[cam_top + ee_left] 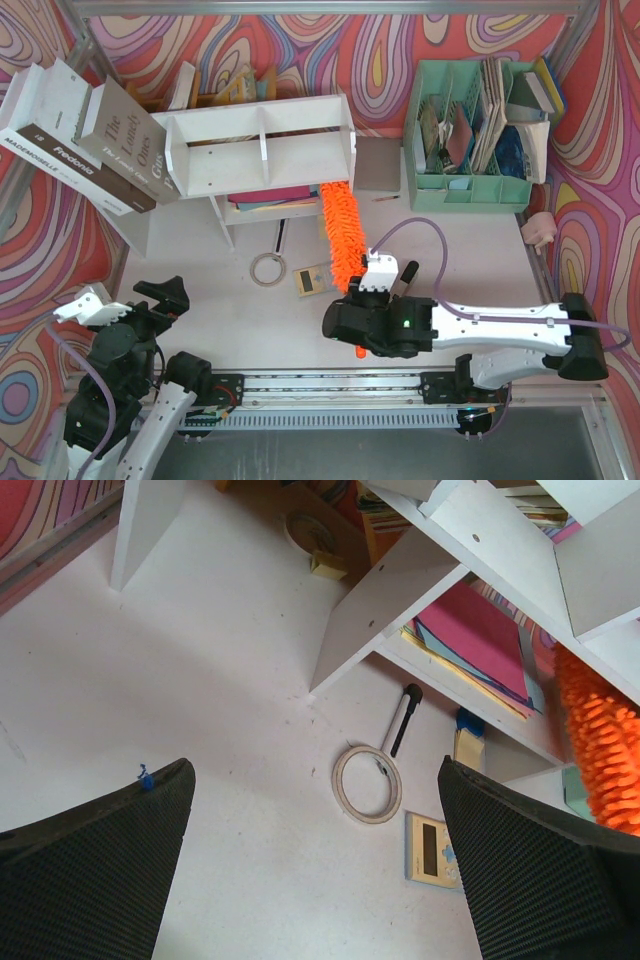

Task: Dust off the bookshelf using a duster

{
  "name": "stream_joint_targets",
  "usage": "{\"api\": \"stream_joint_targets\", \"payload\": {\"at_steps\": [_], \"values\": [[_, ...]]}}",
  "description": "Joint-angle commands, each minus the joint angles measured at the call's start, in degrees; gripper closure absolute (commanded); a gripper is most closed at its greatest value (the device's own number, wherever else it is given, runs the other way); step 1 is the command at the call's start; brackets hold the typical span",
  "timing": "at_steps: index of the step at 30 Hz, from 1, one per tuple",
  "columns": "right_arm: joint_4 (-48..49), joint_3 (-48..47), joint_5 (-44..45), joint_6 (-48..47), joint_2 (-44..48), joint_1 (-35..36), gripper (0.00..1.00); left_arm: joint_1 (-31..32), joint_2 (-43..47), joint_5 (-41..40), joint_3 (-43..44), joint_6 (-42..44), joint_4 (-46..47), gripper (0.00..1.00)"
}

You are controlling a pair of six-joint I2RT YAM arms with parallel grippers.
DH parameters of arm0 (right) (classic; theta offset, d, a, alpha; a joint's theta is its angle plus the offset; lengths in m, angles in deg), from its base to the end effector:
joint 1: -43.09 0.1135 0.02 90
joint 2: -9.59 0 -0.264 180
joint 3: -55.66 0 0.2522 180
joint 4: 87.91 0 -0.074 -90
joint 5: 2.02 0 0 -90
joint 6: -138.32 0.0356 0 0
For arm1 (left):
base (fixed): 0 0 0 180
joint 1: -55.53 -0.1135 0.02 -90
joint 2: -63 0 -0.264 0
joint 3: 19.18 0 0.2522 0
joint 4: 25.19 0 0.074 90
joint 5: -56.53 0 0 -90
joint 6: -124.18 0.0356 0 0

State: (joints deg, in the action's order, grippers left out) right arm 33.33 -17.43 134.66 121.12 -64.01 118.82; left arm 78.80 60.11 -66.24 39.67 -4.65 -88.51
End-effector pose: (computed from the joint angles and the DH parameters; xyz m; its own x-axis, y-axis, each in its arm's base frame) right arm 0.0862 0.2339 0.2799 -0.6103 0.2594 -0.7485 0.0329 0.9524 0.3032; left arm 0.0082 0.0175 0.3225 0.0092 -0.5779 -0.8161 -0.1992 0.7987 -0.5678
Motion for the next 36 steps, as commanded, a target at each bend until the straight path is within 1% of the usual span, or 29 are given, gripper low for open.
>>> {"api": "stream_joint_targets", "payload": {"at_steps": [1,4,10,15,21,25,27,33,36], "values": [[-1.53,-1.24,7.21,-1.32,3.72,-0.91,1.00,0.29,-0.35,0.28,-0.81,0.11,1.06,0.02],[-0.55,0.93,6.57,-0.37,3.34,-0.85,1.00,0.22,-0.31,0.29,-0.78,0.07,1.06,0.02],[0.86,4.27,3.02,2.61,-1.07,-0.86,1.00,0.22,-0.51,0.34,-0.86,0.20,1.13,0.02],[0.78,3.81,3.08,3.11,-1.65,-0.93,1.00,0.23,-0.52,0.43,-0.78,0.18,1.13,0.02],[0.33,0.92,6.14,-0.94,1.80,-0.90,1.00,0.28,-0.16,0.35,-0.78,0.16,1.06,0.01],[6.63,0.80,4.56,-7.48,3.14,-0.87,1.00,0.29,0.04,0.27,-0.78,0.08,0.98,0.01],[9.38,1.55,2.96,-8.67,2.40,-0.90,1.00,0.29,-0.04,0.26,-0.78,0.10,0.96,0.01],[12.52,4.27,-1.63,-6.76,-3.32,-0.89,1.00,0.29,0.00,0.30,-0.78,0.08,1.05,0.02],[12.67,3.18,-3.15,-6.83,-5.77,-0.90,1.00,0.27,-0.16,0.26,-0.78,0.09,1.05,0.02]]}}
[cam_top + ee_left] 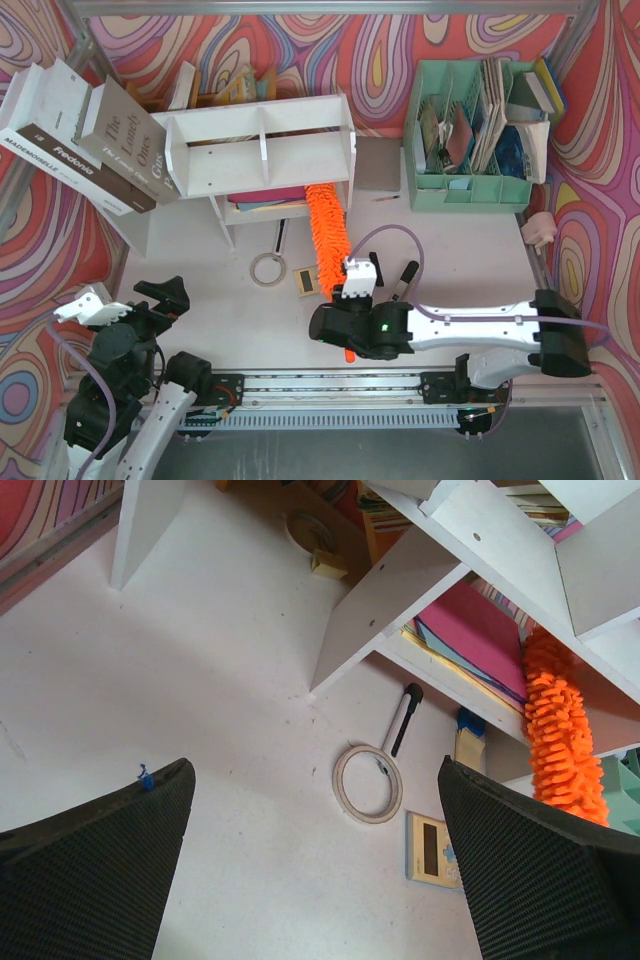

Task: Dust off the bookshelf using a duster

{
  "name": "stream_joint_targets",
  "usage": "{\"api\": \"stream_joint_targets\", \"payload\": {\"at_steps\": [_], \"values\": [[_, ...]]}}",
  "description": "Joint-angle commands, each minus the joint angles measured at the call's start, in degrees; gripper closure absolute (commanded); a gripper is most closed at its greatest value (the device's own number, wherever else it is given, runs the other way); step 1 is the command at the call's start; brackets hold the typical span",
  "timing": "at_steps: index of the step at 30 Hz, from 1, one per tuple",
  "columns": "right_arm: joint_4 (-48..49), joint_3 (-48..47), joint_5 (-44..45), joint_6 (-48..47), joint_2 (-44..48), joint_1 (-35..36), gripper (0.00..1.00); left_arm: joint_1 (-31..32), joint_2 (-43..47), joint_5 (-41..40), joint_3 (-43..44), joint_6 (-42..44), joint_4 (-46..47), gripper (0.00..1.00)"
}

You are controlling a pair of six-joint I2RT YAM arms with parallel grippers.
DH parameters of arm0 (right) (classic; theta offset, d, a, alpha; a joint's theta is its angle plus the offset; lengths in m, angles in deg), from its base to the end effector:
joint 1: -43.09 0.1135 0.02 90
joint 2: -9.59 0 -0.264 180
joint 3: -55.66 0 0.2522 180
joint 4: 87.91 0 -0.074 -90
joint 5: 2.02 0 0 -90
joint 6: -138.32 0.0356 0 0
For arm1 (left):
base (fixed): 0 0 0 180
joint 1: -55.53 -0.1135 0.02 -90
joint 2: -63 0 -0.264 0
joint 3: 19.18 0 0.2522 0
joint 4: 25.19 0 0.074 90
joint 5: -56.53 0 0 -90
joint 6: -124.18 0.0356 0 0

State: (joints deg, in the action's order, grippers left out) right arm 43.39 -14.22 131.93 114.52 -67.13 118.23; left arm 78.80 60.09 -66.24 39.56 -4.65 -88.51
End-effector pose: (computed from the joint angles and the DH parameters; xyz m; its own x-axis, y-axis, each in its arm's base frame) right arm 0.0921 0.2509 0.2583 -0.6299 0.1946 -0.7519 -0.0467 0.9569 0.2868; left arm 0.0086 0.0173 0.3220 0.0075 -0.5772 -0.8166 -0.2004 0.7992 -0.5667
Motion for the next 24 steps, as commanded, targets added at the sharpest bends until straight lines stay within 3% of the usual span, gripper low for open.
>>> {"api": "stream_joint_targets", "payload": {"at_steps": [1,5,11,24], "values": [[1.95,-0.91,-0.20,-0.27,-2.93,-0.32,1.00,0.24,-0.16,0.32,-0.67,0.13,1.08,0.01],[0.80,-4.44,2.20,-3.27,-0.69,-0.28,1.00,0.21,0.00,0.26,-0.67,0.08,1.05,0.02],[7.83,-6.49,1.59,-11.93,3.39,-0.24,1.00,0.29,0.18,0.09,-0.67,0.07,0.96,0.01],[12.55,-4.22,-5.61,-10.10,-7.52,-0.18,1.00,0.29,0.09,0.19,-0.67,0.08,1.05,0.01]]}}
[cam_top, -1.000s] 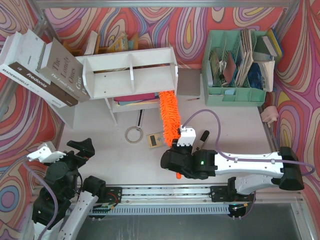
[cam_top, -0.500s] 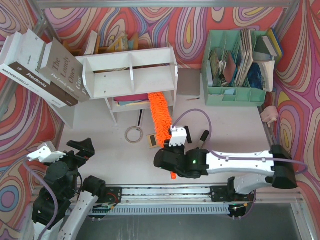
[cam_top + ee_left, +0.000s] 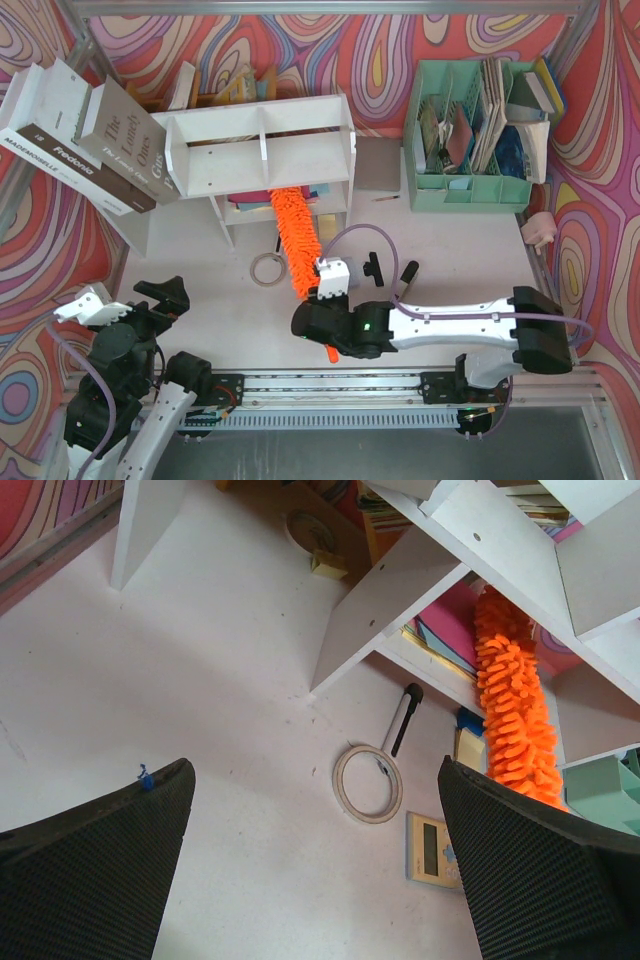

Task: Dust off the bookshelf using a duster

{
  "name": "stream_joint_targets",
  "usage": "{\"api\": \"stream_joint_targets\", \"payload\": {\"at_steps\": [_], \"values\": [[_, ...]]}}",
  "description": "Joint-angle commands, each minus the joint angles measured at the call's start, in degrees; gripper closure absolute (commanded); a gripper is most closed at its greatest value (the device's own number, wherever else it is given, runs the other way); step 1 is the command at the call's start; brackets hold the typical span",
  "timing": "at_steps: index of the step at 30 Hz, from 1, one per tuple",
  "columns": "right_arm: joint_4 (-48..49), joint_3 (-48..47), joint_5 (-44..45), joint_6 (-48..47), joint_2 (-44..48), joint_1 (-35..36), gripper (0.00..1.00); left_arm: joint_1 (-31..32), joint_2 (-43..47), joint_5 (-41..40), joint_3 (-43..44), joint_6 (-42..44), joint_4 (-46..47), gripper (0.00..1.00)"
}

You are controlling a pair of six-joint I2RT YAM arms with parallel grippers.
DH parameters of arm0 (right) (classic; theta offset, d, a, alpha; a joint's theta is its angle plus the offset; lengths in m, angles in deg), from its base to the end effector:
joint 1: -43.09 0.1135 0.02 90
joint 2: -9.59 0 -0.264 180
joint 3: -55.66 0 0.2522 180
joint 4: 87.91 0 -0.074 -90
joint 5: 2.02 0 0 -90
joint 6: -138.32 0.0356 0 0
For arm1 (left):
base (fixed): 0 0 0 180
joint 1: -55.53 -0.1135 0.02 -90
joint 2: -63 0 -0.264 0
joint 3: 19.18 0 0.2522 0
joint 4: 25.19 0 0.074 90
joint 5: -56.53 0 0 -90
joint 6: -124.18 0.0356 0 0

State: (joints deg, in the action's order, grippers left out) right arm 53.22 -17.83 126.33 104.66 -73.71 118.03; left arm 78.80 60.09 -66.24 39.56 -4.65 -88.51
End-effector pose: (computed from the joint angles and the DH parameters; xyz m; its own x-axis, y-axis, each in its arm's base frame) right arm 0.1006 0.2888 0.2562 -0.6499 0.0969 -0.7538 -0.1983 0.9359 0.2913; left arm 0.0086 0.0173 0.3220 0.0075 -0.5772 -0.8166 -0.2004 0.7992 -0.5667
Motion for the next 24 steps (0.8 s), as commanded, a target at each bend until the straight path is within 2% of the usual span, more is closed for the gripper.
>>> {"api": "stream_joint_targets", "payload": {"at_steps": [1,9,18,24], "values": [[2.50,-1.33,0.06,-0.78,-0.76,0.03,1.00,0.27,0.10,0.17,-0.67,0.07,1.05,0.02],[8.10,-5.49,0.47,-9.33,3.35,0.66,1.00,0.27,0.11,0.11,-0.68,0.09,1.01,0.02],[11.43,-6.23,-6.61,-10.33,-4.55,1.29,1.00,0.28,-0.17,0.11,-0.73,0.07,1.06,0.02],[9.66,-9.05,-6.42,-11.15,-7.34,1.53,1.00,0.29,-0.23,0.11,-0.67,0.21,1.11,0.01]]}}
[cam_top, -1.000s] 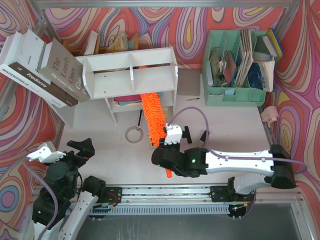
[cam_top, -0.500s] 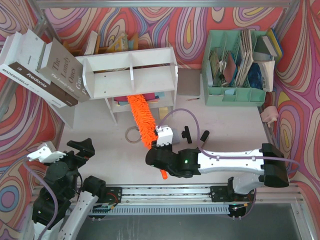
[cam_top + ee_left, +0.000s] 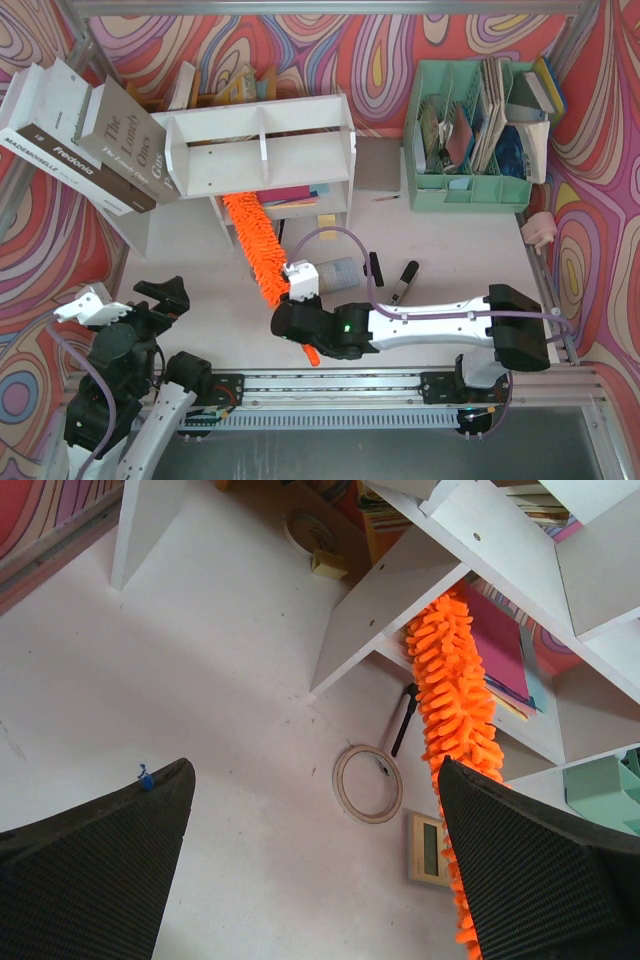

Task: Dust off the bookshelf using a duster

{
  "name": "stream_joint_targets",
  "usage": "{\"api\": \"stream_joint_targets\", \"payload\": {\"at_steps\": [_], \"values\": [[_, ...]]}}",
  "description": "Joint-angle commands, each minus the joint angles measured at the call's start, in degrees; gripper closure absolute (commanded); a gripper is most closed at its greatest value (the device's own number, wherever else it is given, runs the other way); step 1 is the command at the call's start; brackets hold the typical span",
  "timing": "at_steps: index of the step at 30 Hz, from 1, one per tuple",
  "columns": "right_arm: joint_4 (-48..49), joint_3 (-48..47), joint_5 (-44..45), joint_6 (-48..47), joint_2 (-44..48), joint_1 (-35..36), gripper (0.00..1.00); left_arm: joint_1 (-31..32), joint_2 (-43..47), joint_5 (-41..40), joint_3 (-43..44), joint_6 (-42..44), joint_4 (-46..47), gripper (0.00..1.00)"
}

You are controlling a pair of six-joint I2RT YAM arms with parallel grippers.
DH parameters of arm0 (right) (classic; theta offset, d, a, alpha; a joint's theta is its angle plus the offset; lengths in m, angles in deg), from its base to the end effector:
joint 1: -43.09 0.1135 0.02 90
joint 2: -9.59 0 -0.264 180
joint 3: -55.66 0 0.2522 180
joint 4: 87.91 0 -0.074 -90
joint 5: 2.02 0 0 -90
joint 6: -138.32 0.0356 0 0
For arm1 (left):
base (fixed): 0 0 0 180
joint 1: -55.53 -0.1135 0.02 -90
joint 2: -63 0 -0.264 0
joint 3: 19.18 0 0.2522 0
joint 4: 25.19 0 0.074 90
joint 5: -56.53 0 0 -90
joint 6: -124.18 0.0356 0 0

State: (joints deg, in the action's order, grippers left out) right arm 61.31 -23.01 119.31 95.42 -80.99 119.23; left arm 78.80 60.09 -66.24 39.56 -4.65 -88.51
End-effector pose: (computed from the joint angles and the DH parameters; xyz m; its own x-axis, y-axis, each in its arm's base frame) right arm 0.1009 0.3317 0.2546 -0.6510 -0.0264 -0.7586 -0.3832 0.8741 0.2985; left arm 0.0086 0.0173 0.3220 0.0075 -0.5772 -0.8166 -0.2004 0.7992 -0.5667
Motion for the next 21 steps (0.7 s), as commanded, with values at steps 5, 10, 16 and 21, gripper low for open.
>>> {"api": "stream_joint_targets", "payload": {"at_steps": [5,10,16,21], "values": [[1.51,-4.52,2.86,-2.76,3.03,0.73,1.00,0.28,0.21,-0.01,-0.76,0.08,1.00,0.01],[2.30,-4.48,4.88,-3.84,5.26,2.31,1.00,0.23,0.04,0.18,-0.76,0.17,1.04,0.02],[2.53,-3.38,-0.18,-1.26,-0.66,2.66,1.00,0.28,0.13,0.13,-0.67,0.14,0.98,0.02],[0.34,-3.77,-0.01,-0.17,-4.02,2.72,1.00,0.29,0.32,0.01,-0.69,0.07,1.04,0.01]]}}
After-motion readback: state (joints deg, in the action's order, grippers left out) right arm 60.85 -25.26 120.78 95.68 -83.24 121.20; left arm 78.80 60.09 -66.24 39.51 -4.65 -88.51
